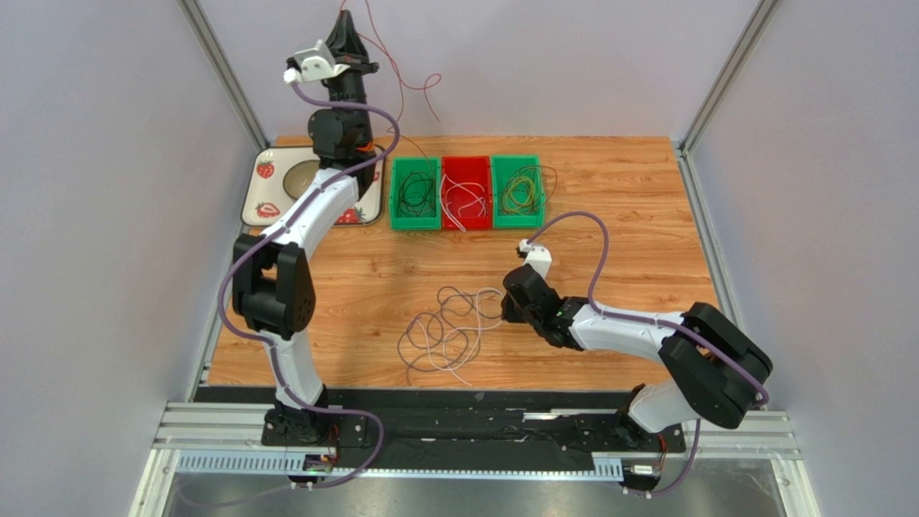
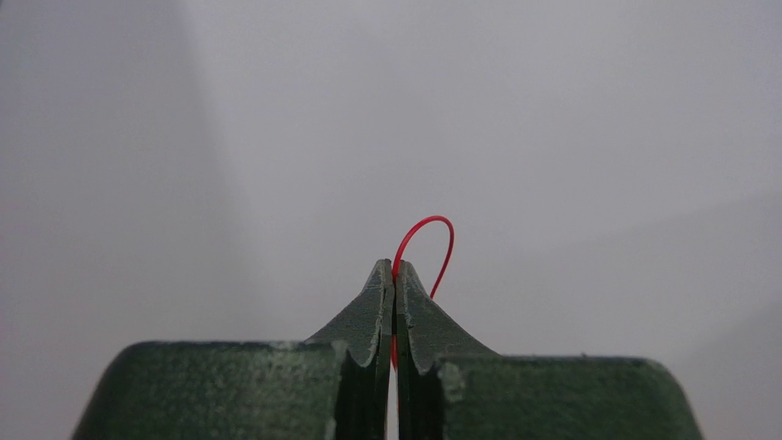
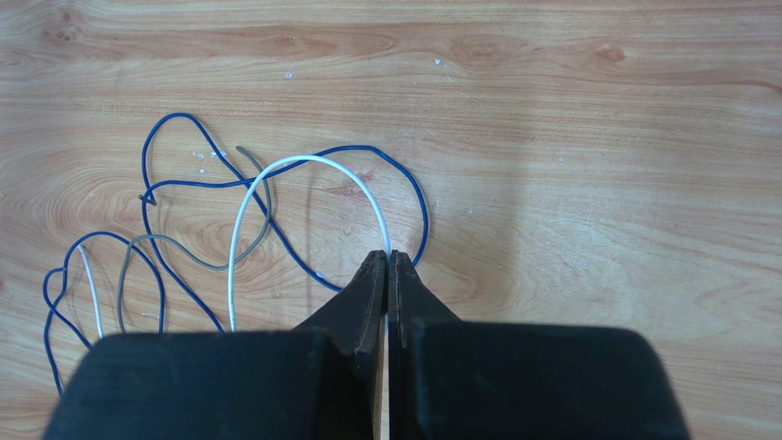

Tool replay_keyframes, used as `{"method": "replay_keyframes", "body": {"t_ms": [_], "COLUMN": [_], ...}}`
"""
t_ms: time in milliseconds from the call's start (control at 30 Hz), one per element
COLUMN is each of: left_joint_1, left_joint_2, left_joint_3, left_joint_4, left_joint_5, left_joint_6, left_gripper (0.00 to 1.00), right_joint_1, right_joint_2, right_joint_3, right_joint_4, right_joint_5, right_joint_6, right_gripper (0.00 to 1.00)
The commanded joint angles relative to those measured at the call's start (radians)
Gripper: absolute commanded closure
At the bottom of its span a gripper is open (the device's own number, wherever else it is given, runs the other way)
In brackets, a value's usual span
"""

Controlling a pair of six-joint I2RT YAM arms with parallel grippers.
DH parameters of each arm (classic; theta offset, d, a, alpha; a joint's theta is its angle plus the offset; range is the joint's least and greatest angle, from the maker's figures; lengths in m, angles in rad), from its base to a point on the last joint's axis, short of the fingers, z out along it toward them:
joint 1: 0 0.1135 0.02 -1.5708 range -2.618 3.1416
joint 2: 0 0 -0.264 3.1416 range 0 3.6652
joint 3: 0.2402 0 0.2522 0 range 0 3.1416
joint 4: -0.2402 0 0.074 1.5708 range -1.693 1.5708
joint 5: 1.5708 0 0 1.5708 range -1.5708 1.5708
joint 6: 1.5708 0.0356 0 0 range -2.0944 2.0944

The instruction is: Untangle the cables

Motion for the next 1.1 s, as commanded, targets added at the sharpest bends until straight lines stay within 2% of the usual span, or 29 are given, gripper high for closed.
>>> {"method": "replay_keyframes", "body": {"t_ms": [0,100,233,433,533,700,800,867,900,967,1067], "left_joint_1": [0.005,0.005,0.005,0.003,0.0,-0.026,-0.049,-0.083,-0.098,-0.132,-0.158], "left_joint_2": [-0.115,-0.135,-0.11,-0.057,-0.035,-0.035,-0.053,-0.058,-0.078,-0.124,-0.156], "left_joint_3": [-0.111,-0.162,-0.153,-0.159,-0.183,-0.264,-0.323,-0.347,-0.359,-0.407,-0.41], "left_joint_4": [0.06,-0.018,-0.231,-0.411,-0.475,-0.511,-0.508,-0.509,-0.505,-0.48,-0.54], "left_joint_5": [-0.032,-0.062,-0.079,-0.131,-0.065,-0.14,-0.134,-0.147,-0.204,-0.217,-0.261], "left_joint_6": [0.016,0.008,-0.014,-0.027,-0.035,-0.032,-0.03,0.017,0.025,0.04,0.023], "left_gripper": [1.0,1.0,1.0,1.0,1.0,1.0,1.0,1.0,1.0,1.0,1.0], "right_joint_1": [0.009,0.012,0.016,0.02,0.018,0.021,0.021,0.021,0.021,0.021,0.023], "right_joint_2": [0.008,0.008,0.011,0.008,0.002,-0.003,-0.001,-0.001,-0.003,-0.006,-0.009], "right_joint_3": [0.04,0.04,0.041,0.038,0.037,0.031,0.031,0.031,0.029,0.028,0.026], "right_joint_4": [0.008,0.009,0.008,0.009,0.011,0.014,0.014,0.014,0.017,0.017,0.018], "right_joint_5": [0.038,0.041,0.046,0.05,0.05,0.052,0.052,0.053,0.053,0.053,0.053], "right_joint_6": [-0.014,-0.017,-0.019,-0.017,-0.019,-0.019,-0.016,-0.017,-0.016,-0.016,-0.017], "right_gripper": [1.0,1.0,1.0,1.0,1.0,1.0,1.0,1.0,1.0,1.0,1.0]}}
